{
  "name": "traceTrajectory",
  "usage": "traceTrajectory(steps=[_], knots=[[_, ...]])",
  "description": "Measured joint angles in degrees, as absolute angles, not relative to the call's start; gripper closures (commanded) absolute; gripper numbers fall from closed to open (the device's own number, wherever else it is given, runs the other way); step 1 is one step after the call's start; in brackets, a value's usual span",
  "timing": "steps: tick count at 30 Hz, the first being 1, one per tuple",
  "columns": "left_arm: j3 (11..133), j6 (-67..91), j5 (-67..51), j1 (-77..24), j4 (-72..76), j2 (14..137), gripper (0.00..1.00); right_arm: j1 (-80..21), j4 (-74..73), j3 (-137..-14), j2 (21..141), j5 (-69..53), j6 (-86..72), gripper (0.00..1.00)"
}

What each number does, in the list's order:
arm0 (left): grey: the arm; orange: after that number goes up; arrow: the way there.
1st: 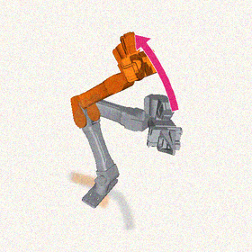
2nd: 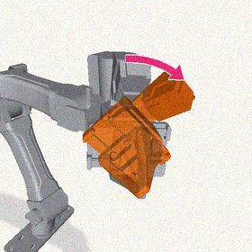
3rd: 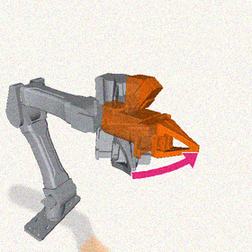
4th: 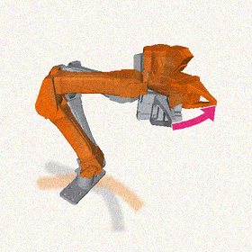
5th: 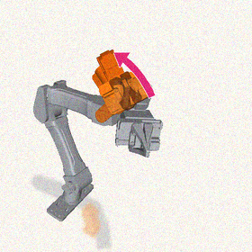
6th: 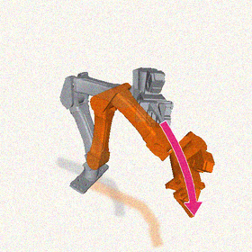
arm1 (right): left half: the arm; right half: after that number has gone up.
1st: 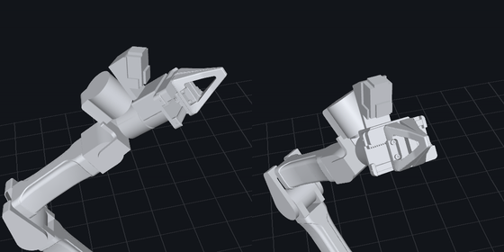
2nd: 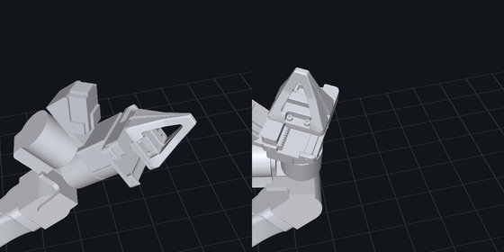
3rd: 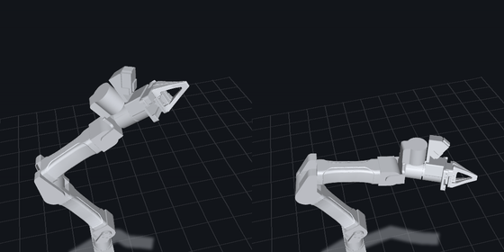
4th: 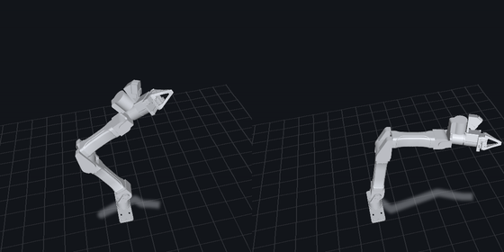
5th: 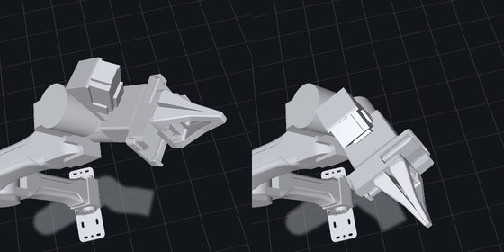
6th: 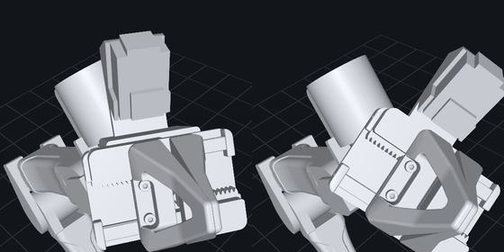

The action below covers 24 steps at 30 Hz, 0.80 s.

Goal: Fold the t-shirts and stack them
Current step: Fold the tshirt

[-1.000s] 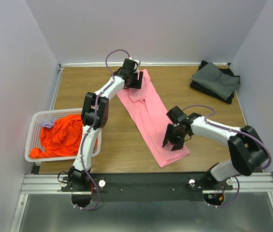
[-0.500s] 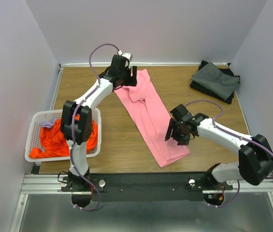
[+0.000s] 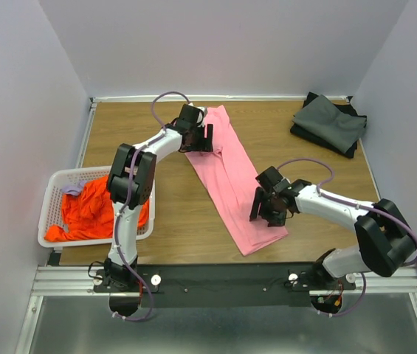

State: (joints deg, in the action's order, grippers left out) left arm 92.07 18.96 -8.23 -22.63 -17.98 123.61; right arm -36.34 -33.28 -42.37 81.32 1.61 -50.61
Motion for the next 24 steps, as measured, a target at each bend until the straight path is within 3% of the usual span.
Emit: traceTrajectory(steps=[24], knots=[[107.5,14.7,-12.0,-23.0,-16.8,134.8,0.21,-50.2,-27.7,-47.9,89.7,-6.0,-62.6,0.27]])
